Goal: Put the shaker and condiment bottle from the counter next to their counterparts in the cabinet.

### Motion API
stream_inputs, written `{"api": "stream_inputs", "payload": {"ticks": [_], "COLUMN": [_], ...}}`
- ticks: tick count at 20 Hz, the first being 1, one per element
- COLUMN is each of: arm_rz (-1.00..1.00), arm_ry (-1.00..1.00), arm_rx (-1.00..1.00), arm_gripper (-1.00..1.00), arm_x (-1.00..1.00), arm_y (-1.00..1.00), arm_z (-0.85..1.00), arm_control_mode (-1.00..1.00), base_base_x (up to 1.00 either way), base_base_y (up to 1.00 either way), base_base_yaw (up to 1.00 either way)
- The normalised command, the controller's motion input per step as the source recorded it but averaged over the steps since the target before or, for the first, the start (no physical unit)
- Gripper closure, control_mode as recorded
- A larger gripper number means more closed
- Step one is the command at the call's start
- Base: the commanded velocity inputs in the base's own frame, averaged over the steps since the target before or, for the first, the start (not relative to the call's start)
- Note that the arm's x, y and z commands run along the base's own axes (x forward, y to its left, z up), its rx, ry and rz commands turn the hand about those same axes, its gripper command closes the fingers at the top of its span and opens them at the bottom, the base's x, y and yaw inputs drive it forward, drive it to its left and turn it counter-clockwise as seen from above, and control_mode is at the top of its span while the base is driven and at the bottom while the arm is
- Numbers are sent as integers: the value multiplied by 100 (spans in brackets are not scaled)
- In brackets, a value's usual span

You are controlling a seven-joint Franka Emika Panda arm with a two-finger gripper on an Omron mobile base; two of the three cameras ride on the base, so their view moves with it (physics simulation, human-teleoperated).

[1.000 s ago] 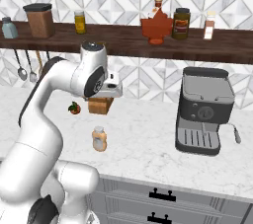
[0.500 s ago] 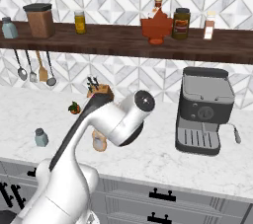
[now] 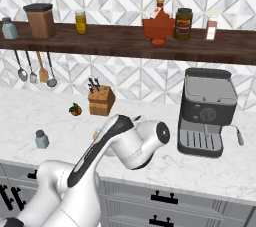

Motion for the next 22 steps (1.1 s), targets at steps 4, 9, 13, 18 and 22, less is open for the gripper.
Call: {"api": "stream_inputs", "payload": {"ticks": [4, 9, 13, 18, 22], "arm_rz": [4, -19, -16, -10, -3], "arm_ry": [-3, 0, 2, 14, 17], "arm_rx": [6, 10, 16, 19, 12], "arm_gripper": [-100, -100, -100, -100, -100], "arm_x": [-8, 0, 0, 9, 27], "arm_y": [0, 11, 16, 23, 16], "arm_z": [-46, -57, -33, -20, -7], "arm_control_mode": [-100, -100, -100, -100, -100], "base_base_x": [0, 0, 0, 0, 0], "base_base_y": [0, 0, 0, 0, 0], "base_base_yaw": [0, 0, 0, 0, 0]}}
